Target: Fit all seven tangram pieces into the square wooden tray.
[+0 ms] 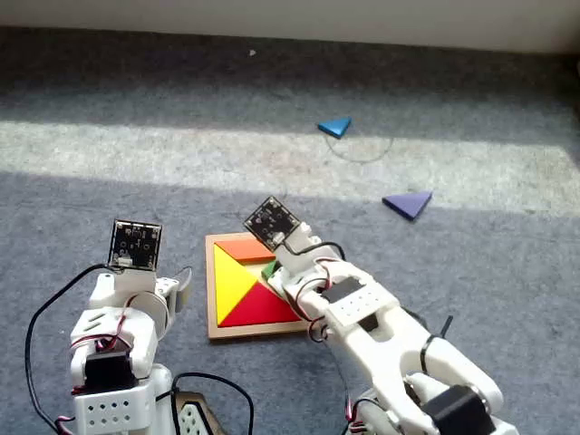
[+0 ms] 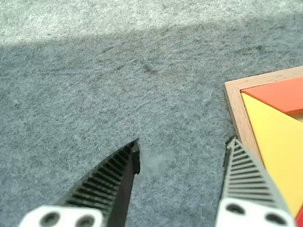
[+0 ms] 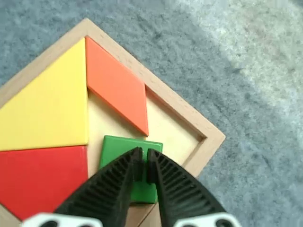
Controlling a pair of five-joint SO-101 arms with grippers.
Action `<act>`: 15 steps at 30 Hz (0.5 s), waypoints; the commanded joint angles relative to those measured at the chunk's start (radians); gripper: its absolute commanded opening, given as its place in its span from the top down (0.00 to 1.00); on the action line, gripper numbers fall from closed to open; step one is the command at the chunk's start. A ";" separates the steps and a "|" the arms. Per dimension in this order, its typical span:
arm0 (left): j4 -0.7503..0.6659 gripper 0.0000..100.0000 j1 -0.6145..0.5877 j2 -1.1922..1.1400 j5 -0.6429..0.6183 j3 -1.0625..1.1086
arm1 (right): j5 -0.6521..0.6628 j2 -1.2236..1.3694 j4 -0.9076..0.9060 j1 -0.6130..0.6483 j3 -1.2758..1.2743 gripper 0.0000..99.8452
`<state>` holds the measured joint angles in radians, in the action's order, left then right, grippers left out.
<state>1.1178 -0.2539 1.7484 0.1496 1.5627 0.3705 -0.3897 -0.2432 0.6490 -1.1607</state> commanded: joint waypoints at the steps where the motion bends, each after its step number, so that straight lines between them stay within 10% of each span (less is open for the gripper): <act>1: -0.012 0.71 0.012 0.012 0.006 -0.005 | 0.009 0.084 0.024 0.008 0.070 0.97; 15: -0.012 0.71 0.012 0.012 0.006 -0.005 | 0.123 -0.050 -0.344 0.019 0.114 0.97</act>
<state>1.1178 -0.2539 1.7484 0.1496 1.5627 0.4074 -0.3882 -0.5163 0.6613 -1.0748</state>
